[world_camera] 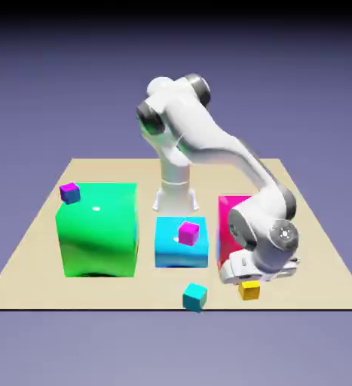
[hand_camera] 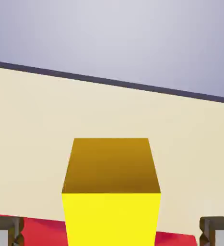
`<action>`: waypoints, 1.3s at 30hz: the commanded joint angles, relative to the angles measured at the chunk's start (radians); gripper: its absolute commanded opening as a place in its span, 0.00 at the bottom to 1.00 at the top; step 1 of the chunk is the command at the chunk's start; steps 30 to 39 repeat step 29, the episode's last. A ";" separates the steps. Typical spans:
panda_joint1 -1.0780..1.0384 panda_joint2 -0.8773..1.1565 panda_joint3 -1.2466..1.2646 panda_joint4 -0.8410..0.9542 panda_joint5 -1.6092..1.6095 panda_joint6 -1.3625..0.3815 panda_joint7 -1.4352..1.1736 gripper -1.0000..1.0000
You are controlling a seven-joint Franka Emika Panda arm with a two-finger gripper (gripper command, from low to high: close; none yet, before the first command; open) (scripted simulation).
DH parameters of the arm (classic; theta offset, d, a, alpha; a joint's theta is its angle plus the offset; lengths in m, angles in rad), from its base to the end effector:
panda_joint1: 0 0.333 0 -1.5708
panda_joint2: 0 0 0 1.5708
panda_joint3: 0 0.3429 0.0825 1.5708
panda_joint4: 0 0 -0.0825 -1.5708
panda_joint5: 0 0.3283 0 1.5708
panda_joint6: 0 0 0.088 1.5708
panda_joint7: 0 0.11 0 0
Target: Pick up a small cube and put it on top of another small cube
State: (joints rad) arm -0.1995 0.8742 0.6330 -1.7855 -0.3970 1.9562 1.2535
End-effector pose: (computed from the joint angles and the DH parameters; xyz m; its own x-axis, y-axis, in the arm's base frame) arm 0.5344 0.1884 0.1650 0.7189 -0.5972 -0.3558 -0.4867 -0.7979 0.3557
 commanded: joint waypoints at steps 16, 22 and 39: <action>0.129 -0.223 -0.350 0.094 0.247 -0.190 -0.323 0.00; 0.177 -0.267 -0.489 0.066 0.313 -0.164 -0.427 0.00; 0.177 -0.259 -0.490 0.045 0.311 -0.135 -0.425 1.00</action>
